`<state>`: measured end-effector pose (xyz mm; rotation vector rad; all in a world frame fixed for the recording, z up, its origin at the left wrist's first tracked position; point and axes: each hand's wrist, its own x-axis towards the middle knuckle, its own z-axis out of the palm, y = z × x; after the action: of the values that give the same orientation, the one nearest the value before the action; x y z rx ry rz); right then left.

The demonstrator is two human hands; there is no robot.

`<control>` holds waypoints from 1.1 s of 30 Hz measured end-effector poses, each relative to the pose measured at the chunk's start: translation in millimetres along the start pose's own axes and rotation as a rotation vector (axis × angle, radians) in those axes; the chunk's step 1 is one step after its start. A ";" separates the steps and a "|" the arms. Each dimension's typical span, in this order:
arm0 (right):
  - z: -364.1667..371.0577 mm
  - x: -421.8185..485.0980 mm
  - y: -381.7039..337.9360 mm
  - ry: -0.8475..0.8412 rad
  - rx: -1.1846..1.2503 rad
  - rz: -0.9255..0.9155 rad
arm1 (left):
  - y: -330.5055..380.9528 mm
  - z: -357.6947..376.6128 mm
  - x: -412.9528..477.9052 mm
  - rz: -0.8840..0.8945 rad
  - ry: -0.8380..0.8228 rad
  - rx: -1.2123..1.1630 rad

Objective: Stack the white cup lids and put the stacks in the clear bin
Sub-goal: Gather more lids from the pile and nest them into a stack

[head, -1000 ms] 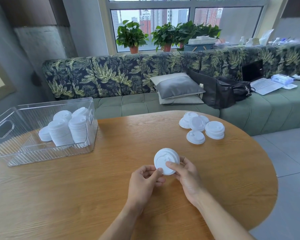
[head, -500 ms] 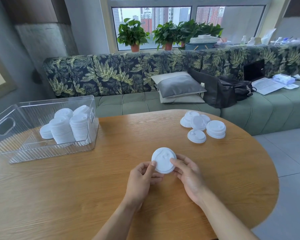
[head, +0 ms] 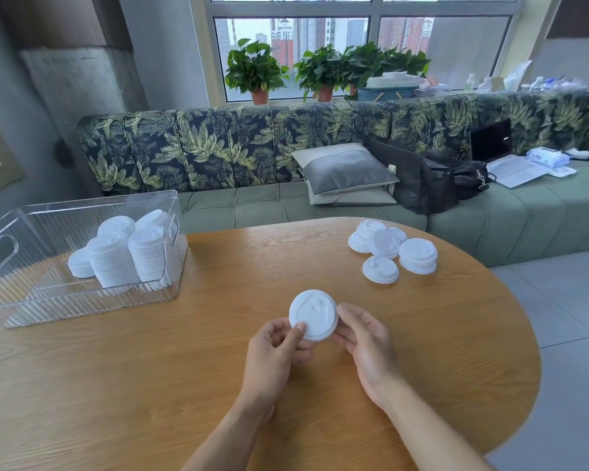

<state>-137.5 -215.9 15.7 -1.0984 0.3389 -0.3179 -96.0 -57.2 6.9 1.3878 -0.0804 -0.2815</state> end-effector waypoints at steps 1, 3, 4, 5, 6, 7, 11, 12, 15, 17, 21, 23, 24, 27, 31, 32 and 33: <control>-0.9 1.4 0.5 0.064 0.002 -0.027 | 0.0 0.6 2.2 0.000 0.017 -0.003; -6.6 6.1 -1.1 0.230 -0.066 -0.103 | -0.5 3.2 7.5 0.010 0.047 -0.011; -11.4 9.5 -2.8 0.309 -0.143 -0.140 | -0.8 4.6 10.5 0.017 0.056 -0.012; -16.5 13.8 -4.5 0.367 -0.229 -0.169 | -1.1 6.4 13.7 0.023 0.059 -0.009; -21.3 18.1 -6.9 0.405 -0.312 -0.189 | -1.1 8.8 17.4 0.028 0.057 -0.004; -26.1 23.6 -8.5 0.432 -0.393 -0.202 | -0.8 11.6 21.5 0.031 0.052 0.001; -42.0 51.5 -13.3 0.488 -0.679 -0.273 | 0.1 25.2 40.8 0.026 0.036 0.026; -45.4 59.6 -14.1 0.494 -0.752 -0.291 | 0.0 29.0 46.1 0.022 0.032 0.032; -50.6 81.9 -18.1 0.540 -0.900 -0.284 | -1.3 38.4 62.9 0.030 0.011 0.066; -52.1 94.9 -20.8 0.581 -0.915 -0.247 | -3.1 41.9 76.2 0.041 0.007 0.095; -56.4 116.7 -24.5 0.598 -0.985 -0.203 | -4.4 47.5 101.4 0.041 0.008 0.100; -57.7 125.6 -27.2 0.603 -1.051 -0.176 | -4.3 51.0 110.9 0.043 0.013 0.096; -57.7 129.6 -28.4 0.609 -1.078 -0.159 | -4.3 52.3 114.0 0.045 0.014 0.096; -55.8 138.5 -29.7 0.626 -1.161 -0.104 | -4.7 54.1 117.4 0.053 0.016 0.094; -53.6 142.4 -27.3 0.642 -1.241 -0.098 | -6.1 52.0 111.5 0.066 0.048 0.066; -53.1 141.5 -27.2 0.638 -1.243 -0.101 | -6.4 51.9 108.9 0.073 0.059 0.060; -52.8 139.4 -27.1 0.633 -1.236 -0.112 | -6.7 51.9 106.0 0.078 0.068 0.056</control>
<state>-35.8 -327.5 3.1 -2.2247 1.1282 -0.5815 -6.2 -133.7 -1.5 1.4450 -0.0864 -0.1676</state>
